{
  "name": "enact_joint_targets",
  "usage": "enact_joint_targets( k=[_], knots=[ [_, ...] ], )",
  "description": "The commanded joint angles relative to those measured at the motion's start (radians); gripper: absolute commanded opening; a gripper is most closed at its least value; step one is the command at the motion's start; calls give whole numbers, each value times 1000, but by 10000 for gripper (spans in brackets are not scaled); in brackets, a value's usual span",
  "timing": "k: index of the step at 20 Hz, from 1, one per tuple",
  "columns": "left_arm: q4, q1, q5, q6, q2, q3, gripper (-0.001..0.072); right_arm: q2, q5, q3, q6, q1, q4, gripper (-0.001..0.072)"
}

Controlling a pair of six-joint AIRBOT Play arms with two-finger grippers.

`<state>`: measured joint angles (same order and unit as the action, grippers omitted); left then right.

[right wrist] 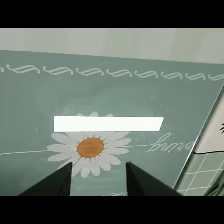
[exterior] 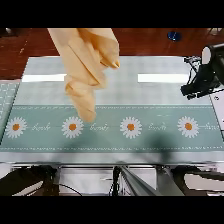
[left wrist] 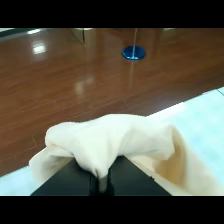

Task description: Fold the shirts.

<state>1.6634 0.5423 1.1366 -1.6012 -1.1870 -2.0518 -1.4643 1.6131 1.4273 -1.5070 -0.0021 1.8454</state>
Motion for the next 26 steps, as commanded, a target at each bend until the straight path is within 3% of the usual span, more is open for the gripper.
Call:
enact_joint_targets(
  k=[1, 4, 8, 13, 16, 20, 25, 26],
  knots=[
    [81, 37, -2, 23, -8, 3, 26, 30, -14, 0, 0, -78, -73, 394],
    [51, 38, -11, 22, -16, 3, 26, 48, -53, 0, 0, -134, -142, 394],
    [-166, 47, -61, 22, -79, 30, 26, 48, -75, 0, 1, -177, -191, 394],
    [-188, 142, -102, 22, -199, 40, 26, 48, -101, 0, 5, -178, -218, 394],
    [-186, 151, 13, 23, -283, 51, 26, 48, -116, 0, 5, -178, -239, 395],
    [-204, 146, 150, 45, -399, 227, 27, 48, -136, 0, 9, -178, -277, 394],
    [-560, 146, 89, 180, -515, 361, 30, 48, -142, 0, 11, -178, -304, 394],
    [-622, 144, 53, 215, -515, 361, 98, 48, -141, 0, 11, -178, -304, 394]
  ],
)
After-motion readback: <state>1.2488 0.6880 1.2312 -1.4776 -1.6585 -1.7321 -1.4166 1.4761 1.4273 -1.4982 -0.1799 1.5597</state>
